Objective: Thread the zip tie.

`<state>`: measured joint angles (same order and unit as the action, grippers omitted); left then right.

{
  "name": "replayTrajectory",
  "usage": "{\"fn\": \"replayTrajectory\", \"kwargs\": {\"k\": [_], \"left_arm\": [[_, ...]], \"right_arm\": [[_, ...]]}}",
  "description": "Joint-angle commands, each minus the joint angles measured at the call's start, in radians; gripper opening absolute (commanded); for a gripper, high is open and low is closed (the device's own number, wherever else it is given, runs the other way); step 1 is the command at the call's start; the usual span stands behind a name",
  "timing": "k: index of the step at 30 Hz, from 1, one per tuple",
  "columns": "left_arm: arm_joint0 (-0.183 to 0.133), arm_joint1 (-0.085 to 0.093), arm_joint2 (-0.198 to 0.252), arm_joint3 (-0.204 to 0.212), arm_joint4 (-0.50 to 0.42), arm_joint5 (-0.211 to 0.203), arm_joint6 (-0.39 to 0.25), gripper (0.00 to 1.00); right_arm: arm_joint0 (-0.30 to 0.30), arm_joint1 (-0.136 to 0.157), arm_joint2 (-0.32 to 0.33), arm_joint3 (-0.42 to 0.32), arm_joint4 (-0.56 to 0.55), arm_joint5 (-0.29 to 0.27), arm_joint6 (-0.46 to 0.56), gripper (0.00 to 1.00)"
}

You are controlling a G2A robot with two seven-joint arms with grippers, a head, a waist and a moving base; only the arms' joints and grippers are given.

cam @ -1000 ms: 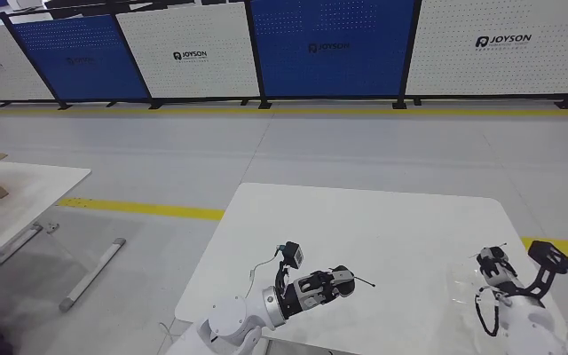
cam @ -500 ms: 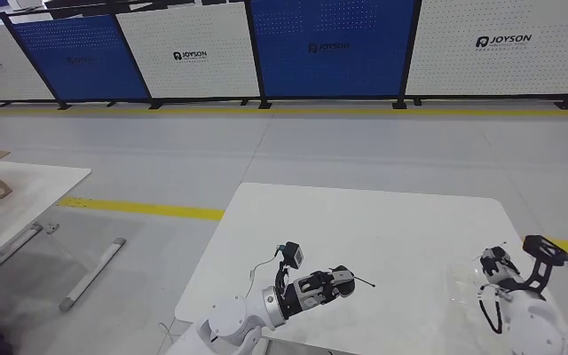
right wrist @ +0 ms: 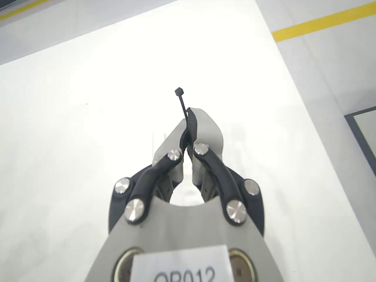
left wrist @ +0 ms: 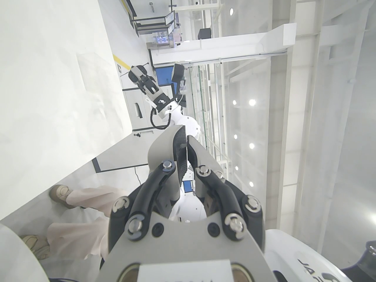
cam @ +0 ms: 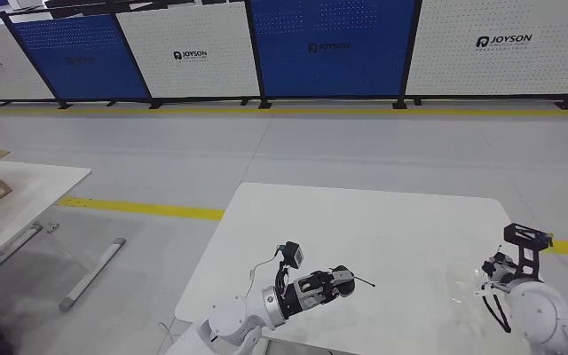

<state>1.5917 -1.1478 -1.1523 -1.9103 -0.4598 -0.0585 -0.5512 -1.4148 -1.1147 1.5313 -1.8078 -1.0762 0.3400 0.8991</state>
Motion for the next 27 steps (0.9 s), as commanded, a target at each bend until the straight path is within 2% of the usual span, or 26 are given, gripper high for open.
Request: {"fn": "replayTrajectory", "kwargs": {"k": [1,8,10,15,19,27], "left_arm": [[0.000,0.000,0.000,0.000,0.000,0.000,0.000,0.00],[0.000,0.000,0.000,0.000,0.000,0.000,0.000,0.00],[0.000,0.000,0.000,0.000,0.000,0.000,0.000,0.00],[0.000,0.000,0.000,0.000,0.000,0.000,0.000,0.00],[0.000,0.000,0.000,0.000,0.000,0.000,0.000,0.00],[0.000,0.000,0.000,0.000,0.000,0.000,0.000,0.00]], "right_arm": [[-0.002,0.001,0.001,-0.001,0.005,0.000,-0.001,0.00],[-0.005,0.000,0.000,0.009,0.004,-0.002,-0.010,0.00],[0.004,0.002,-0.010,0.024,-0.025,-0.010,0.040,0.00],[0.097,0.000,-0.075,0.045,-0.165,0.000,0.261,0.00],[0.182,-0.010,-0.111,0.087,-0.196,0.000,0.381,0.00],[0.280,-0.038,-0.185,0.207,-0.239,0.000,0.462,0.00]]}}
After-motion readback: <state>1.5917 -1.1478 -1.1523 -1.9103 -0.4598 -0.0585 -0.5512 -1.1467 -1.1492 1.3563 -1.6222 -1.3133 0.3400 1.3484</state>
